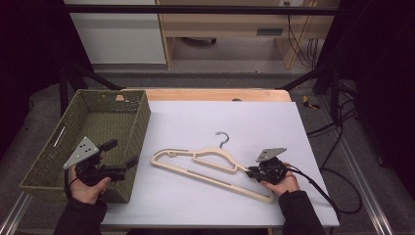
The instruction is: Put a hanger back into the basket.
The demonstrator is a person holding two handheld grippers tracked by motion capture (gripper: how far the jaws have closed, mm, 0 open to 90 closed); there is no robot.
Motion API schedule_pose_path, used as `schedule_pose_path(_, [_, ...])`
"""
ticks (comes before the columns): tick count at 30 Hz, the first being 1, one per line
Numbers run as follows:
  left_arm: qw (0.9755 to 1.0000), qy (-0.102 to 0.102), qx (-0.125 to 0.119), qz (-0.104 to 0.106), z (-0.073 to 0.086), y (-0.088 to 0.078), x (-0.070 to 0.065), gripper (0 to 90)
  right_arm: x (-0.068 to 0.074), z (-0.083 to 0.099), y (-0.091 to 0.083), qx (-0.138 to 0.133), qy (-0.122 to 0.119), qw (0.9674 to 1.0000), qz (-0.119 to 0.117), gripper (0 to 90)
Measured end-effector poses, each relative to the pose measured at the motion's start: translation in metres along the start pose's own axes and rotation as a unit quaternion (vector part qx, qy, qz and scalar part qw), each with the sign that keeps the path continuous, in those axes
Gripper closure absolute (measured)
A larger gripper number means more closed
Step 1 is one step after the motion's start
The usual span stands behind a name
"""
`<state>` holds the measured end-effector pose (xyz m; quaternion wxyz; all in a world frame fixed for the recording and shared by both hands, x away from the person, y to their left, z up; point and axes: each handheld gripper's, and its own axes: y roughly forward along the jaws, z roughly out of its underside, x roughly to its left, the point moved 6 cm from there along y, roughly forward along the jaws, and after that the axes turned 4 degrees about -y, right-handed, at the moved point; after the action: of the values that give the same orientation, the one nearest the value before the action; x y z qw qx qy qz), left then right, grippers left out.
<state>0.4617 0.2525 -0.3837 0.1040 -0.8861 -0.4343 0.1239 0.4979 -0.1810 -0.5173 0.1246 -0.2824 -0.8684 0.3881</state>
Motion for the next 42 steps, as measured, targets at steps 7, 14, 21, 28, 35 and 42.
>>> schedule_pose_path(7, [1.0000, 0.005, -0.002, 0.003, -0.002, 0.000, -0.006, 5.0, 0.000, -0.002, -0.006, -0.006, -0.005, 0.9999, -0.006, 78.2])
schedule_pose_path(14, [0.9999, 0.011, -0.003, 0.010, -0.006, 0.001, -0.017, 5.5, 0.001, -0.008, -0.020, -0.028, -0.013, 0.9995, -0.010, 79.3])
schedule_pose_path(21, [0.9992, 0.020, 0.015, 0.032, -0.007, 0.015, -0.041, 5.8, 0.006, -0.015, -0.029, -0.041, -0.018, 0.9990, 0.007, 79.5])
schedule_pose_path(28, [0.9955, 0.045, 0.060, 0.058, -0.007, 0.050, -0.072, 6.0, 0.012, -0.021, -0.039, -0.049, -0.044, 0.9976, 0.022, 79.5])
schedule_pose_path(35, [0.9903, 0.057, 0.101, 0.077, -0.004, 0.102, -0.091, 7.1, 0.016, -0.023, -0.042, -0.045, -0.053, 0.9972, 0.028, 79.5])
schedule_pose_path(42, [0.9875, 0.055, 0.120, 0.086, 0.002, 0.147, -0.090, 9.4, 0.017, -0.025, -0.044, -0.049, -0.055, 0.9969, 0.030, 79.5])
